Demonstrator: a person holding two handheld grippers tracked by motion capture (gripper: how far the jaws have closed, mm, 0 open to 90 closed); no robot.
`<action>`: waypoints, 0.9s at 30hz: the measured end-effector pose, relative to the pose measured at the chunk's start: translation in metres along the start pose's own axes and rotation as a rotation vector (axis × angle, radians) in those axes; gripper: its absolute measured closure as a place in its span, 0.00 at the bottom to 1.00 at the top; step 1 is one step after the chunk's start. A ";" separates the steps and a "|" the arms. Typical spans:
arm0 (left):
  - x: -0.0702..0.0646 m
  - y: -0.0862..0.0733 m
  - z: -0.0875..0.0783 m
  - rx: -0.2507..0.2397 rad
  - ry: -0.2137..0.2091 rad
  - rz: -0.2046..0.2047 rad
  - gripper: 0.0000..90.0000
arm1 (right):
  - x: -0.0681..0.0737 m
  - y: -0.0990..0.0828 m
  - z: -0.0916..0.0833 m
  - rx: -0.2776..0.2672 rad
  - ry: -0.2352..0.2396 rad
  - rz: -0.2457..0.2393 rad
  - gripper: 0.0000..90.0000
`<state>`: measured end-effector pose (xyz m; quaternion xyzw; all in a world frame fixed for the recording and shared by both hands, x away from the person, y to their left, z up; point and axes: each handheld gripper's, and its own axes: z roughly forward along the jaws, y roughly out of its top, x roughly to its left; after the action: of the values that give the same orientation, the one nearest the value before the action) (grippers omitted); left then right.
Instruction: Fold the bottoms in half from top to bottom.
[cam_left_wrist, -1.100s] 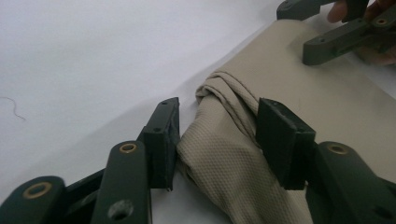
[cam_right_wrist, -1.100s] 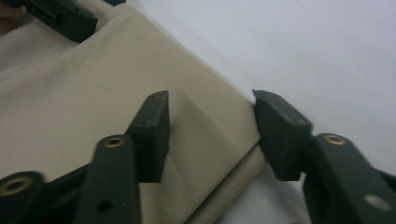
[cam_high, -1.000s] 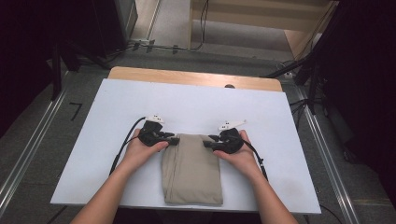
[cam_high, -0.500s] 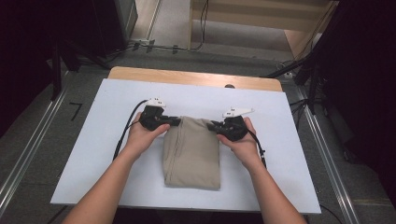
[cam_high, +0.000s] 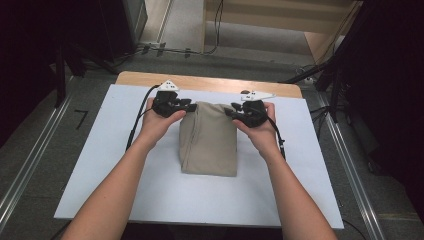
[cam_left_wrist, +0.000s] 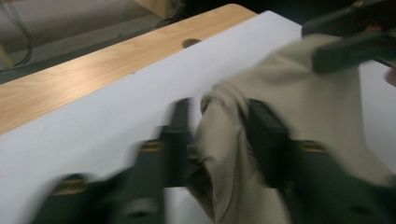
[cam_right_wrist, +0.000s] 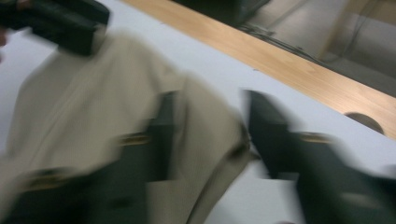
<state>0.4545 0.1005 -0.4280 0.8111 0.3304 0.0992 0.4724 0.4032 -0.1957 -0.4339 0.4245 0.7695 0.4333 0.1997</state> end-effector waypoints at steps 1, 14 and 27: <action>0.003 0.000 -0.003 -0.006 0.004 -0.019 0.34 | -0.002 0.001 -0.001 -0.011 0.001 0.032 0.29; -0.005 -0.024 -0.049 -0.149 -0.187 0.023 0.13 | 0.002 -0.019 -0.036 -0.130 0.093 0.045 0.00; -0.029 -0.074 -0.088 -0.179 -0.212 0.036 0.00 | 0.019 -0.064 -0.075 -0.181 0.098 0.034 0.00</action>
<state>0.3579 0.1685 -0.4384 0.7775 0.2541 0.0506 0.5731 0.3112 -0.2340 -0.4460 0.3962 0.7286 0.5247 0.1919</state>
